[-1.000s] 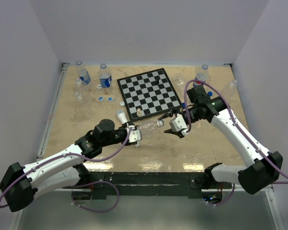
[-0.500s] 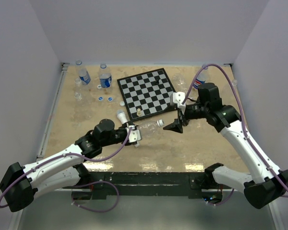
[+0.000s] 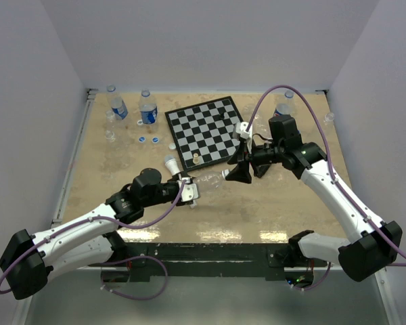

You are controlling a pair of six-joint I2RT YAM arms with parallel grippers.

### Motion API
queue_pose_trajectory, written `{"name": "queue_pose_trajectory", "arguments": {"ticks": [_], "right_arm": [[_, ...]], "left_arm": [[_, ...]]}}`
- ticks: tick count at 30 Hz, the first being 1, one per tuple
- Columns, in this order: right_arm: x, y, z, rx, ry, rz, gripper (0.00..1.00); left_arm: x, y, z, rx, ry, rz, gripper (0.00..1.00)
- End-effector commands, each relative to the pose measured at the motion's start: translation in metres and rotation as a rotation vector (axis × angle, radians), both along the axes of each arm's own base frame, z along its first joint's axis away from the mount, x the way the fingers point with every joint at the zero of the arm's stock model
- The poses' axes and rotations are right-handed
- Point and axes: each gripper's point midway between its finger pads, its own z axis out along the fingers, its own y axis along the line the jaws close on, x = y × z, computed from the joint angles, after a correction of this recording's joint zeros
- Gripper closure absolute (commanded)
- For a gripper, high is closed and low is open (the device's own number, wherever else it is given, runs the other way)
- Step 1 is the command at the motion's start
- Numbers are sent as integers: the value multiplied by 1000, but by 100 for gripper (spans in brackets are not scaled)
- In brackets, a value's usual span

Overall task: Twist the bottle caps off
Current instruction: Unscrew the bottle cap from the plastic bottle.

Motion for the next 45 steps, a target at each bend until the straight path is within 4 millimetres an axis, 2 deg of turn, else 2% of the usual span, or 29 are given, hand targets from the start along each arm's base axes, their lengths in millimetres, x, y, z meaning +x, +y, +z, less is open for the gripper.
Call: {"name": "queue_pose_trajectory", "arguments": {"ticks": [1,5,8,12,18,19,21,25,27,31,34,39,45], "right_arm": [[-4,0,4,15,17,13,39],[-8,0,1,3,27,52,52],[-11,1,-1,-6,34,80,56],[-14,2,1,-3,11,138,74],[-19,1,10,2,-92,254,82],[-20,0,13,3,-132,287,85],[-24,-2,18,-2,-223,360,100],[-28,-7,30,11,-631,532,100],[-25,-10,24,-17,-913,651,100],[-13,-13,4,-86,-1046,749,100],[-19,-10,2,-38,-997,736,91],[-26,-11,7,2,-865,654,57],[-32,-14,11,34,-726,559,31]], "left_arm": [[3,-6,25,-69,-64,-18,96],[3,-6,27,-71,-69,-17,96],[3,-6,26,-70,-68,-17,96],[3,-6,25,-67,-67,-16,97],[3,-6,24,-67,-64,-17,97],[3,-7,24,-66,-63,-20,97],[3,-6,24,-64,-63,-20,97],[2,-7,23,-64,-60,-23,97],[3,-7,23,-63,-62,-20,97],[3,-7,24,-65,-62,-20,97],[3,-7,24,-66,-63,-20,97],[2,-7,25,-68,-63,-24,97],[0,-9,23,-68,-52,-34,97]]}}
